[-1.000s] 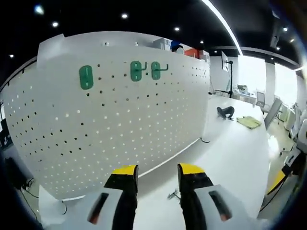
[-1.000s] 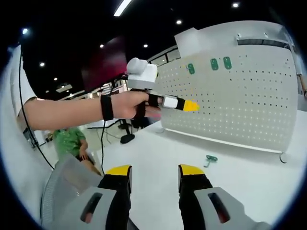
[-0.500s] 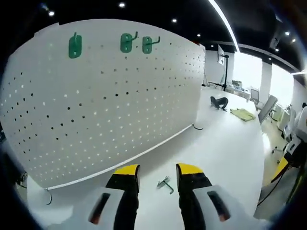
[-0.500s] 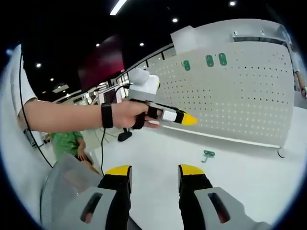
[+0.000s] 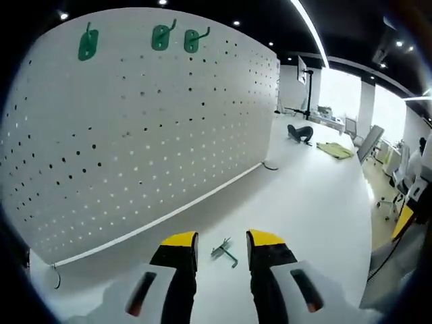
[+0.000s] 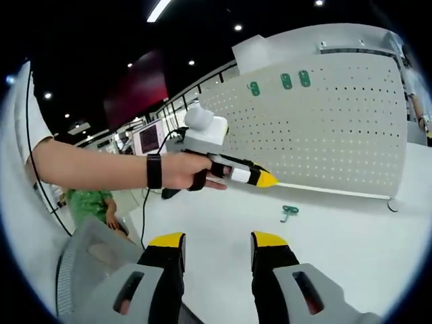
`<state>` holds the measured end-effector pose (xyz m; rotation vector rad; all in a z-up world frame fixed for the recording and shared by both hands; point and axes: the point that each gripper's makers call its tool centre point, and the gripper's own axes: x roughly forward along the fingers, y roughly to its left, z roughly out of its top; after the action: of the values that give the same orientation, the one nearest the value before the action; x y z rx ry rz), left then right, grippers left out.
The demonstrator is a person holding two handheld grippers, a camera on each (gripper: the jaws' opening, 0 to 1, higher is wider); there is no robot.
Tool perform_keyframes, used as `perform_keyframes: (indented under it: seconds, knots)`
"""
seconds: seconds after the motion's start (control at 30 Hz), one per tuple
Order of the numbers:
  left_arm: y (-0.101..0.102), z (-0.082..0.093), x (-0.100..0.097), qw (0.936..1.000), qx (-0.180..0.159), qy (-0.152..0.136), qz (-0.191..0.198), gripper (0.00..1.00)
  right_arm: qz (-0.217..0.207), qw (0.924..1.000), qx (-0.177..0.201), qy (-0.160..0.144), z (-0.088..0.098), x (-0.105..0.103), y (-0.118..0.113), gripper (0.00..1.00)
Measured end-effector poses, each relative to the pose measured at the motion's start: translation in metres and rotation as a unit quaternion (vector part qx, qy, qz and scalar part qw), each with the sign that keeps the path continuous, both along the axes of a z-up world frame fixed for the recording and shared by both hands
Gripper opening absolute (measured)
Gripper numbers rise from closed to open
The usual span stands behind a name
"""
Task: Insert the hook assembly into the mounting plate slot until the hook locks in place.
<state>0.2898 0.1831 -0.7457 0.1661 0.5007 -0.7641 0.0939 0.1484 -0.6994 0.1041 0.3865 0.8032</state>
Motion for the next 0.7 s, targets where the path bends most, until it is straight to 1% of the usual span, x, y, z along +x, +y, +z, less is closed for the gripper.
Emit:
perform_keyframes:
  seconds: [0.13, 0.17, 0.23, 0.33, 0.4, 0.53, 0.6, 0.7]
  knots:
    - [-0.003, -0.006, -0.001, 1.0000, 0.002, 0.008, -0.005, 0.30, -0.005, 1.0000, 0.002, 0.001, 0.000, 0.000, -0.003, 0.39]
    - [-0.004, -0.009, -0.001, 0.9999, 0.007, 0.008, -0.008, 0.29, -0.006, 1.0000, 0.002, 0.002, -0.001, 0.000, -0.003, 0.39]
    - [-0.005, -0.011, -0.001, 0.9998, 0.014, -0.002, -0.012, 0.28, -0.014, 0.9999, -0.008, -0.003, -0.001, 0.003, -0.006, 0.39]
    - [-0.007, -0.019, 0.001, 0.9998, 0.014, 0.012, -0.012, 0.30, -0.011, 0.9999, 0.000, -0.004, 0.002, 0.003, -0.005, 0.39]
    - [-0.007, -0.022, 0.003, 0.9996, 0.025, 0.009, -0.014, 0.29, -0.007, 1.0000, -0.004, -0.003, 0.002, 0.002, -0.004, 0.39]
    - [-0.006, -0.033, 0.001, 0.9989, 0.036, 0.024, -0.019, 0.28, -0.010, 0.9999, -0.005, -0.002, 0.000, 0.002, -0.006, 0.38]
    - [-0.006, -0.037, 0.002, 0.9987, 0.040, 0.023, -0.023, 0.28, -0.013, 0.9998, -0.010, -0.005, 0.000, 0.002, -0.008, 0.38]
    - [-0.005, -0.041, 0.003, 0.9983, 0.044, 0.029, -0.025, 0.28, -0.011, 0.9999, -0.010, -0.001, -0.002, 0.001, -0.008, 0.38]
